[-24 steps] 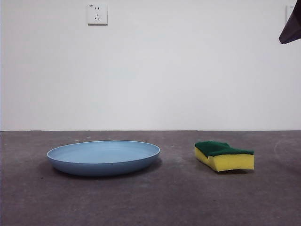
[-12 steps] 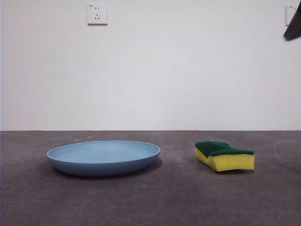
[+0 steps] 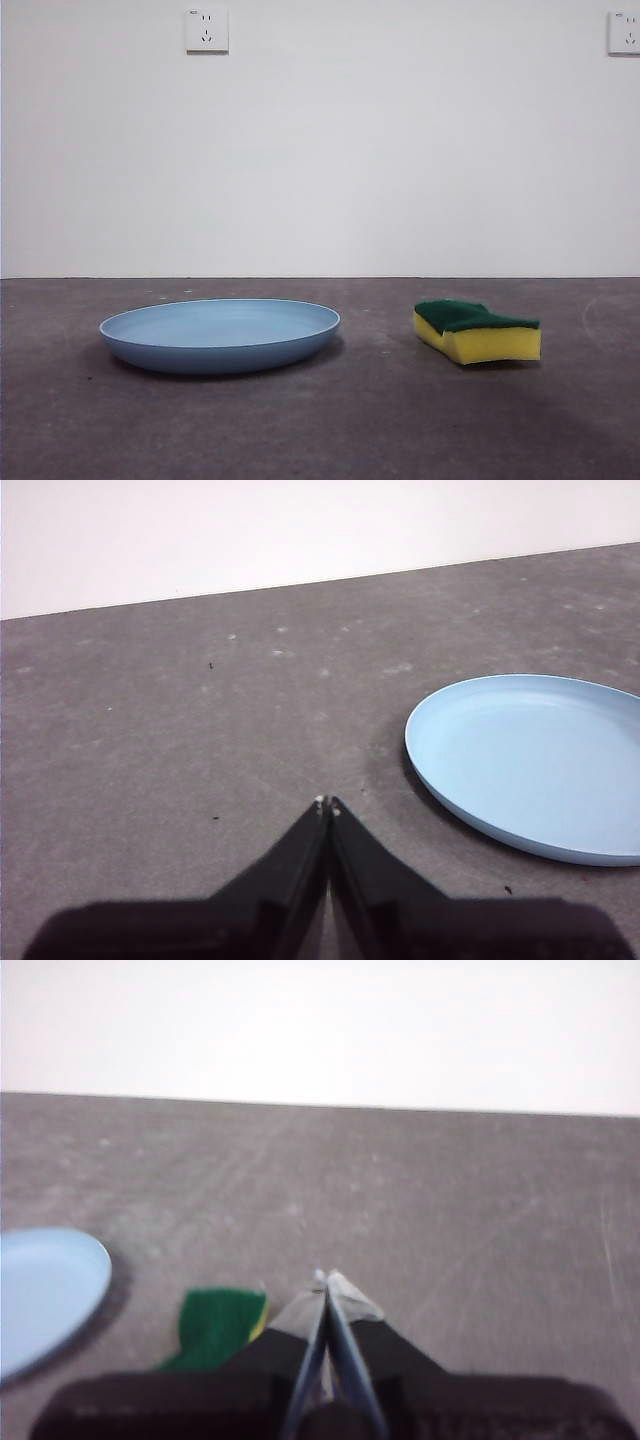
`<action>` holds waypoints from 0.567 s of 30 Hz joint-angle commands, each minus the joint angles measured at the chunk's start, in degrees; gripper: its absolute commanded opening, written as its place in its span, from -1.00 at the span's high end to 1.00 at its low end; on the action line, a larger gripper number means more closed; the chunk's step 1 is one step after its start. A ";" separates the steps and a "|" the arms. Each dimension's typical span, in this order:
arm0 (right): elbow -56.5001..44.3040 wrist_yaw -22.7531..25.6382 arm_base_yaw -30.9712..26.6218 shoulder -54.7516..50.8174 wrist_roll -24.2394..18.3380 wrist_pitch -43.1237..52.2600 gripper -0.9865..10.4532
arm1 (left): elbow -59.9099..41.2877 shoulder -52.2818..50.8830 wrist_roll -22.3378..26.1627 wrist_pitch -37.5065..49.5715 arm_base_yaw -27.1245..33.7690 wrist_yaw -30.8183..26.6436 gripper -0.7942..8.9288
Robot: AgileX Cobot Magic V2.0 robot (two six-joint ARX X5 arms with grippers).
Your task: Pick up the plate,pick up the cloth,clean the plate with the cloth
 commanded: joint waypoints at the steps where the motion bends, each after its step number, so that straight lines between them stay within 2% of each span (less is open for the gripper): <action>1: -5.62 -0.11 -0.72 -3.89 0.04 1.27 0.83 | -0.76 -0.17 0.26 0.11 0.15 0.07 0.84; 8: -14.51 -0.11 -0.83 -12.92 2.29 1.33 0.83 | -0.76 -0.17 0.26 0.11 0.15 0.07 0.84; 17: -16.04 -0.04 -0.85 -12.72 3.76 1.49 0.83 | -0.76 -0.17 0.24 0.09 0.15 0.07 0.84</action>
